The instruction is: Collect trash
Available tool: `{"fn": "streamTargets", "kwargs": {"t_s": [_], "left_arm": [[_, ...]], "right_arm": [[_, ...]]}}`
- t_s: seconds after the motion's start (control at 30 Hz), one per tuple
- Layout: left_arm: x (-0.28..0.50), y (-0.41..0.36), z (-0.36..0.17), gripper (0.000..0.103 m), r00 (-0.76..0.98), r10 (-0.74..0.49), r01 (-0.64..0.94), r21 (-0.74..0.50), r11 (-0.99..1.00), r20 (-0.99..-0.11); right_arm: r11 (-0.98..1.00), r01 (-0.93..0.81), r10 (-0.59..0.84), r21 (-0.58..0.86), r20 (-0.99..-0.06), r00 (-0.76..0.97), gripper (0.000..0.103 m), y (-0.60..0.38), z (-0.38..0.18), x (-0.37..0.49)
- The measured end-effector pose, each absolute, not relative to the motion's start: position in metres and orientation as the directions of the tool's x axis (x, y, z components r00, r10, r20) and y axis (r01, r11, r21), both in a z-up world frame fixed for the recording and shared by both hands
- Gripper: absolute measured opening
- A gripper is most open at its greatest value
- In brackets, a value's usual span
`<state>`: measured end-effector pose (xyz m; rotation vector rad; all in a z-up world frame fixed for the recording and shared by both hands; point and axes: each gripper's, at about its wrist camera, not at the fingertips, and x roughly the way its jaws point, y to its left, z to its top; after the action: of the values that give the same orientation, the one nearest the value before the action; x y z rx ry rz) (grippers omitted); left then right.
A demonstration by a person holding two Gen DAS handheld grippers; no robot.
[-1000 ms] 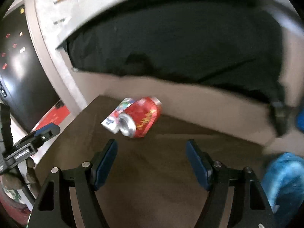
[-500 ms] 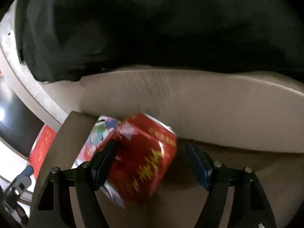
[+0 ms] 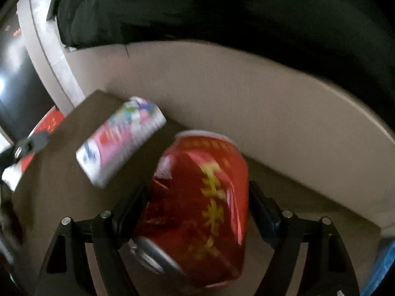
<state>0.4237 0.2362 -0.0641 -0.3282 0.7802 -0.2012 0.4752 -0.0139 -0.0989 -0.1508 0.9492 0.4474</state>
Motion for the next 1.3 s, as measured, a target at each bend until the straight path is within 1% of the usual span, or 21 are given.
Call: {"fn": "streamTargets", "kwargs": {"t_s": [0.1, 0.17, 0.27, 0.37, 0.47, 0.53, 0.6, 0.67, 0.9, 0.97, 1.13, 1.3], "left_arm": [[0.448, 0.213, -0.074, 0.062, 0.66, -0.311, 0.081, -0.347, 0.934, -0.683], [0.467, 0.199, -0.08, 0.062, 0.64, -0.283, 0.077, -0.307, 0.949, -0.714], [0.49, 0.182, -0.091, 0.062, 0.609, -0.248, 0.061, -0.267, 0.962, -0.753], [0.498, 0.167, -0.089, 0.063, 0.615, -0.22, 0.061, -0.232, 0.971, -0.757], [0.498, 0.155, -0.09, 0.062, 0.612, -0.16, 0.028, -0.18, 0.983, -0.774], [0.492, 0.149, -0.089, 0.052, 0.614, -0.117, 0.006, -0.143, 0.99, -0.781], [0.481, 0.147, -0.085, 0.047, 0.612, -0.115, -0.01, -0.153, 0.988, -0.782], [0.465, 0.146, -0.08, 0.046, 0.602, -0.122, -0.026, -0.171, 0.985, -0.79], [0.38, 0.139, -0.054, 0.046, 0.65, -0.184, -0.001, -0.243, 0.97, -0.737], [0.363, 0.14, -0.051, 0.046, 0.657, -0.208, 0.001, -0.276, 0.961, -0.724], [0.352, 0.152, -0.055, 0.046, 0.666, -0.207, -0.025, -0.298, 0.954, -0.717], [0.346, 0.157, -0.055, 0.046, 0.67, -0.224, -0.028, -0.325, 0.945, -0.708]], "right_arm": [[0.912, -0.41, 0.257, 0.023, -0.812, 0.525, 0.077, -0.048, -0.096, 0.458], [0.918, -0.396, 0.237, 0.008, -0.811, 0.534, 0.077, -0.065, -0.095, 0.449], [0.918, -0.393, 0.273, 0.053, -0.804, 0.528, 0.077, -0.088, -0.093, 0.439], [0.916, -0.393, 0.304, 0.078, -0.773, 0.557, 0.077, -0.106, -0.084, 0.426], [0.912, -0.403, 0.323, 0.077, -0.741, 0.589, 0.077, -0.116, -0.076, 0.415], [0.911, -0.408, 0.325, 0.067, -0.725, 0.607, 0.077, -0.113, -0.073, 0.41], [0.913, -0.402, 0.319, 0.061, -0.722, 0.614, 0.078, -0.117, -0.071, 0.408], [0.914, -0.401, 0.317, 0.059, -0.72, 0.618, 0.078, -0.118, -0.071, 0.406], [0.92, -0.382, 0.33, 0.09, -0.705, 0.628, 0.079, -0.117, -0.074, 0.397], [0.921, -0.384, 0.317, 0.064, -0.697, 0.644, 0.084, -0.113, -0.076, 0.392], [0.931, -0.364, 0.274, 0.029, -0.714, 0.644, 0.085, -0.098, -0.084, 0.406], [0.94, -0.34, 0.228, 0.011, -0.761, 0.608, 0.086, -0.088, -0.102, 0.43]]}}
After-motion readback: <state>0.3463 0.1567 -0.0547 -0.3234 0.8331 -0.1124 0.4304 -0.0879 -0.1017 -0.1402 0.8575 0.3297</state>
